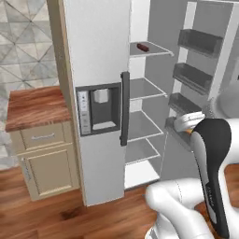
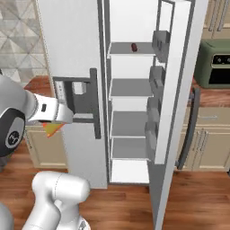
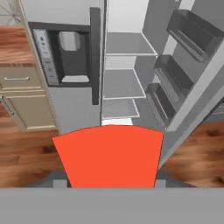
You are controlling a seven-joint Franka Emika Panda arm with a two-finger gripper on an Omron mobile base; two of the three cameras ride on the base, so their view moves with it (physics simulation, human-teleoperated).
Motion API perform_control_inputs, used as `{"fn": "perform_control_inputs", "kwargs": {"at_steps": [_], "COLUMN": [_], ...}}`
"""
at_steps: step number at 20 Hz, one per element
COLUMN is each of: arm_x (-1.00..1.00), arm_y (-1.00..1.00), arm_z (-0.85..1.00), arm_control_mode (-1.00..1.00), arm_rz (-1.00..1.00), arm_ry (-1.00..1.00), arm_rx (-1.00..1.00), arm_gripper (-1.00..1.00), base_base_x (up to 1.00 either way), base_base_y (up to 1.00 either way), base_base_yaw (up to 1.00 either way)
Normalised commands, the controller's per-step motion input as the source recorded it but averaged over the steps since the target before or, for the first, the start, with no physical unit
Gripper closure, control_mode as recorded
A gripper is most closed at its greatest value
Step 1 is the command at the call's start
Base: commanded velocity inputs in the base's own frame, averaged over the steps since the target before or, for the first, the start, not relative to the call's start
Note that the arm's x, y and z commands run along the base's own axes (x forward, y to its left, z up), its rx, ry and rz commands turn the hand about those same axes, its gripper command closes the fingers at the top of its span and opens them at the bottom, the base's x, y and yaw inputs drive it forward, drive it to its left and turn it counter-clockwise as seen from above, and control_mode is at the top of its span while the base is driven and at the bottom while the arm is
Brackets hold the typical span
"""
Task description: Retrieve the sausage and cheese from the fridge and place them on the cutting board on the counter.
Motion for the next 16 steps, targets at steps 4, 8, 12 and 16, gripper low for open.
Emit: {"fn": "perform_control_inputs", "kwargs": {"at_steps": [4,8,12,16], "arm_x": [0.00,0.00,0.00,0.00], "arm_y": [0.00,0.00,0.00,0.00], "arm_z": [0.00,0.00,0.00,0.00], "arm_control_mode": [1.00,1.00,1.00,1.00], "arm_rz": [0.00,0.00,0.00,0.00], "arm_ry": [0.00,0.00,0.00,0.00], "arm_rx": [0.00,0.00,0.00,0.00], "arm_gripper": [1.00,1.00,1.00,1.00], "base_base_x": [-0.57,0.00,0.00,0.00], "base_base_y": [0.28,0.09,0.01,0.00], "base_base_yaw": [-0.74,-0.93,-0.95,-0.94]}}
